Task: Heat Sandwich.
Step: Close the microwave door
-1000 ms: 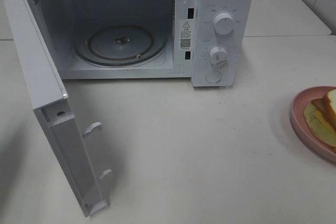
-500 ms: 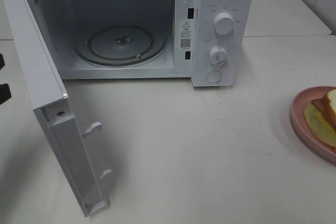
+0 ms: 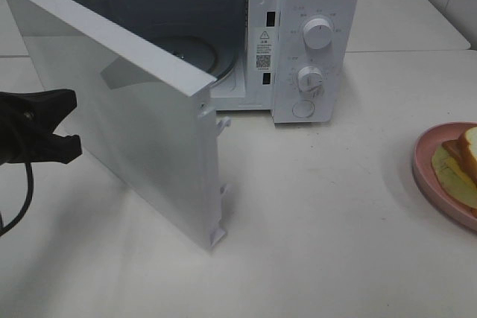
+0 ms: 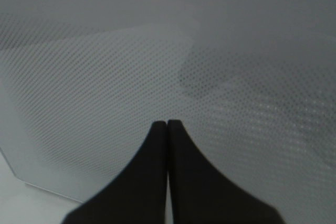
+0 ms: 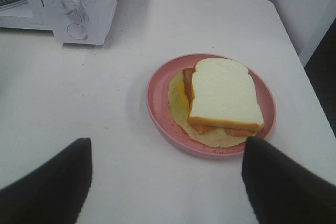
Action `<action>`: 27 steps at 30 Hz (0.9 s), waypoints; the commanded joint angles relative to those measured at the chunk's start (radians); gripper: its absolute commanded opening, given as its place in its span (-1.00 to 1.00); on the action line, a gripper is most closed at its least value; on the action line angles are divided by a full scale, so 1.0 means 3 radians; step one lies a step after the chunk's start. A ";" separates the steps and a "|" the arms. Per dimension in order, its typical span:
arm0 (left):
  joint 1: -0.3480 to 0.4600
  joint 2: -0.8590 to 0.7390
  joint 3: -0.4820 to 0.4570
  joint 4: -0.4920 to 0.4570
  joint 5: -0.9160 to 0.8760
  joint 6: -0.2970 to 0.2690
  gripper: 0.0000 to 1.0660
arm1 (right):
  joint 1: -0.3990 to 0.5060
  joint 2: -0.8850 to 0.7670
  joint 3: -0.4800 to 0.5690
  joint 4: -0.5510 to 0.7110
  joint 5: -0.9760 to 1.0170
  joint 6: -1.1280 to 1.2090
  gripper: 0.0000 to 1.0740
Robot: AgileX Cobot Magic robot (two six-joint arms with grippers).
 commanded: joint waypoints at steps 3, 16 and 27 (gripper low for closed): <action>-0.0410 0.0110 -0.0160 -0.0600 -0.0087 0.0073 -1.00 | -0.0020 -0.0093 0.0003 -0.0010 -0.0027 0.0013 0.36; -0.1043 0.0480 -0.0663 -0.1423 -0.0007 0.0307 -1.00 | -0.0023 -0.0093 0.0003 -0.0010 -0.0027 0.0013 0.33; -0.1413 0.0873 -0.1260 -0.1957 0.0167 0.0743 -1.00 | -0.0023 -0.0093 0.0003 -0.0010 -0.0027 0.0013 0.33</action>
